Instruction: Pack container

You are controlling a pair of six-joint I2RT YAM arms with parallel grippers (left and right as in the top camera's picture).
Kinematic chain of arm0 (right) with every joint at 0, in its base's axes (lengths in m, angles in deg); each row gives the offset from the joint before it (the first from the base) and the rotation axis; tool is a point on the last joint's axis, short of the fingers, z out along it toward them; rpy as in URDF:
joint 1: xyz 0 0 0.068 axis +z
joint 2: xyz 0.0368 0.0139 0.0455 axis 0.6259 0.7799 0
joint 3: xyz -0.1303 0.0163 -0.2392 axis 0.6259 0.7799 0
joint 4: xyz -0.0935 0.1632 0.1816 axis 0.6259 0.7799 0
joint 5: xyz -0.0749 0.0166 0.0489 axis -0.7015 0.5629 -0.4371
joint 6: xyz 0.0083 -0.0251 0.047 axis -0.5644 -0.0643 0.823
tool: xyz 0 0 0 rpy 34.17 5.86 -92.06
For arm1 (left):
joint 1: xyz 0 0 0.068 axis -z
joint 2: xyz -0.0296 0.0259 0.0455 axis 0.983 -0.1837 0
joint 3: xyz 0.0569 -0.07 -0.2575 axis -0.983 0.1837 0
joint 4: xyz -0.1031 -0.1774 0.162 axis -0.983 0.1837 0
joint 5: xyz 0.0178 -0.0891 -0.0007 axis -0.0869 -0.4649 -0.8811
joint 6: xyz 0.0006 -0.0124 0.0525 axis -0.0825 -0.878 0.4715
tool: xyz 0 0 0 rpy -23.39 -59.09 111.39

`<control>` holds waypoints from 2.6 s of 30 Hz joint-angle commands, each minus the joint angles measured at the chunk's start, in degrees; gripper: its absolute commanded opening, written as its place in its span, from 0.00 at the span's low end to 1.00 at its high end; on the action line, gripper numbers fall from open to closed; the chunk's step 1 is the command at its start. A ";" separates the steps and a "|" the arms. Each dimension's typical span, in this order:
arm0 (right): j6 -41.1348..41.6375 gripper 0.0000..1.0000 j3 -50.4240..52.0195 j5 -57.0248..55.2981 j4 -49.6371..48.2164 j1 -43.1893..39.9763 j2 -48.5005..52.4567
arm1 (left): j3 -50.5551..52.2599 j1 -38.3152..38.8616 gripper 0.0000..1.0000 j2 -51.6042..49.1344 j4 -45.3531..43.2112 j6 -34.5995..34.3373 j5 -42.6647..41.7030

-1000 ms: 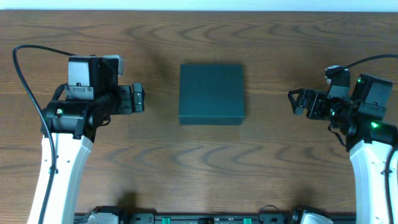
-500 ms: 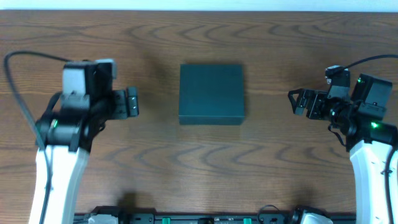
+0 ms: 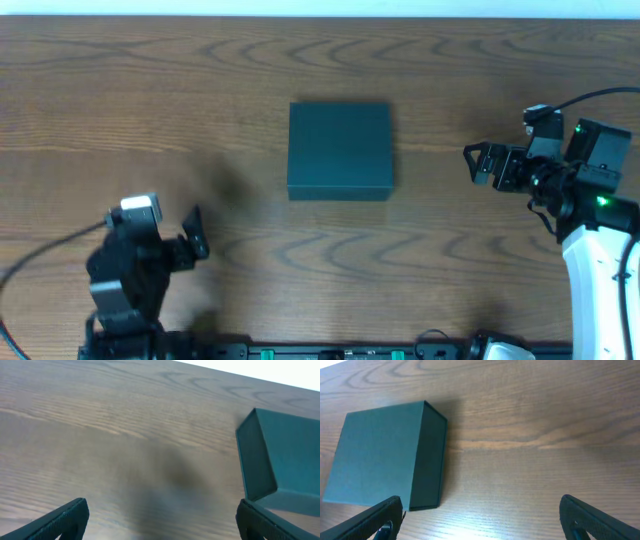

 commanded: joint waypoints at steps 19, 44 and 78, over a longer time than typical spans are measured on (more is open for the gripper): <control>0.79 0.99 -0.33 0.04 -0.07 -0.11 -0.31 | 19.39 -0.31 0.95 20.33 -4.57 -6.78 -0.79; 0.79 0.99 -0.33 0.04 -0.07 -0.11 -0.31 | 19.39 -0.31 0.95 20.26 -4.50 -6.78 -0.81; -18.69 0.99 39.63 -3.17 -7.17 -0.09 -62.55 | 19.39 -0.31 0.95 20.26 -4.50 -6.78 -0.81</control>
